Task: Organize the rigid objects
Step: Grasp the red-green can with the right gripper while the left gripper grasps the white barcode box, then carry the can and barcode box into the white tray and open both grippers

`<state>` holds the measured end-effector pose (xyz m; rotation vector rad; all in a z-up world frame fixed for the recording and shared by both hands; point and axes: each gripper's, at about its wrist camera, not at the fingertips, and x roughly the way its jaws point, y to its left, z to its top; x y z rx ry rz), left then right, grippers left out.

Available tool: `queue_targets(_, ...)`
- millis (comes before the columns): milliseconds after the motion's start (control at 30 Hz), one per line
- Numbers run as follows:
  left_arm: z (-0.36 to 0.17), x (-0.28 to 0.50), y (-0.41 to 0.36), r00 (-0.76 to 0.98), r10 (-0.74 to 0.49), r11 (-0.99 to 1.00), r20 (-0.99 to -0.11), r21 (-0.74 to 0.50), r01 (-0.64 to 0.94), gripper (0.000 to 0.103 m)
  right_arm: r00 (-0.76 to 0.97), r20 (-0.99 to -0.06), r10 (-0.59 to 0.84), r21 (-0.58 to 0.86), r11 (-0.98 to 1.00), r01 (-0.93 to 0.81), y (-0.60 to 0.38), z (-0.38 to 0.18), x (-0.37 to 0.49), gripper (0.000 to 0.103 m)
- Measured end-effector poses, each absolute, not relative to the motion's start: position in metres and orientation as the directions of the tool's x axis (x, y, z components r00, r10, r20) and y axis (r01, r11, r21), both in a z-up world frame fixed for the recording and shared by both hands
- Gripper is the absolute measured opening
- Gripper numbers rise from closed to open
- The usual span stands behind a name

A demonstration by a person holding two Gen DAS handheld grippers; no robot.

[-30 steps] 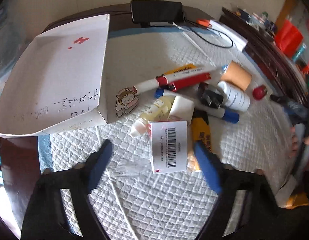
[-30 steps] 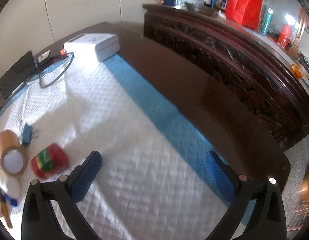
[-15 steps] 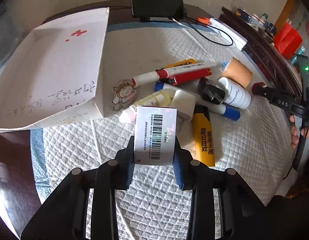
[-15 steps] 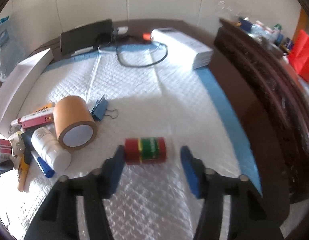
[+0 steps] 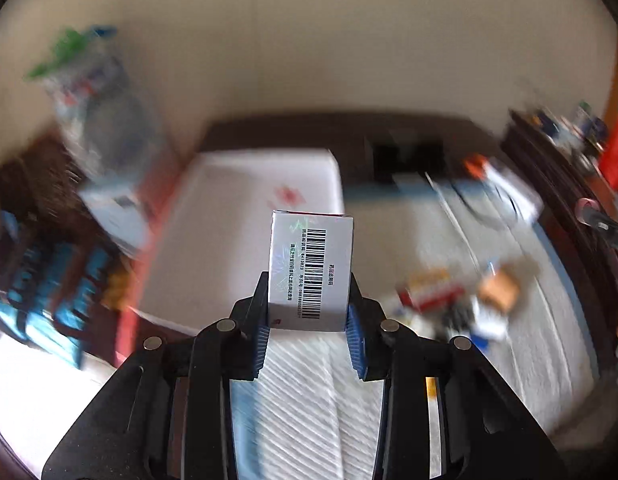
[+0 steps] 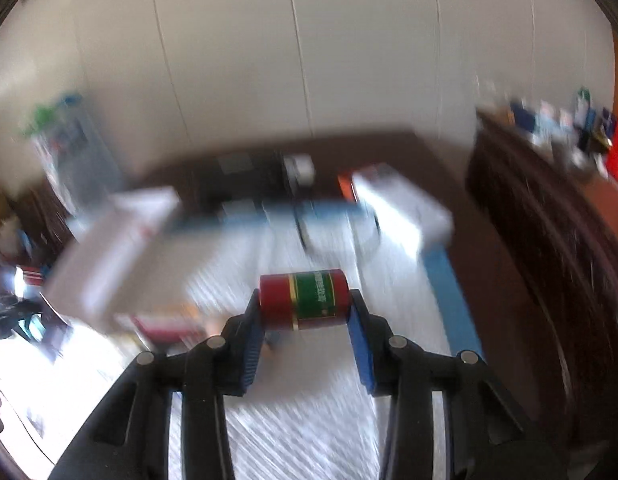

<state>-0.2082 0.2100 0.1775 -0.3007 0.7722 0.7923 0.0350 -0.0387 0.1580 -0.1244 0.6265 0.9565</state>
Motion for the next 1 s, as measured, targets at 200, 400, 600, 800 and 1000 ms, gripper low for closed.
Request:
queue_targets(200, 0.253, -0.228, 0.23, 0.505, 0.634, 0.638, -0.585, 0.027, -0.77, 0.032, 0.401, -0.36, 0.842, 0.159, 0.479, -0.863, -0.015, 0.246, -0.001, 0.039)
queue_targets(400, 0.239, -0.254, 0.253, 0.483, 0.616, 0.608, -0.622, -0.014, -0.794, 0.032, 0.361, -0.31, 0.879, 0.174, 0.426, -0.888, 0.028, 0.262, -0.043, 0.039)
queue_targets(600, 0.231, -0.271, 0.269, 0.475, 0.617, 0.597, -0.627, -0.021, -0.802, 0.032, 0.314, -0.358, 0.879, 0.226, 0.409, -0.884, 0.06, 0.244, -0.068, 0.039)
queue_targets(800, 0.221, -0.274, 0.28, 0.481, 0.603, 0.607, -0.637, -0.025, -0.794, 0.032, 0.306, -0.387, 0.87, 0.209, 0.406, -0.89, 0.081, 0.244, -0.085, 0.039)
queue_targets(1000, 0.216, -0.273, 0.29, 0.477, 0.607, 0.604, -0.635, -0.022, -0.797, 0.032, 0.3, -0.402, 0.865, 0.19, 0.4, -0.897, 0.094, 0.241, -0.088, 0.039)
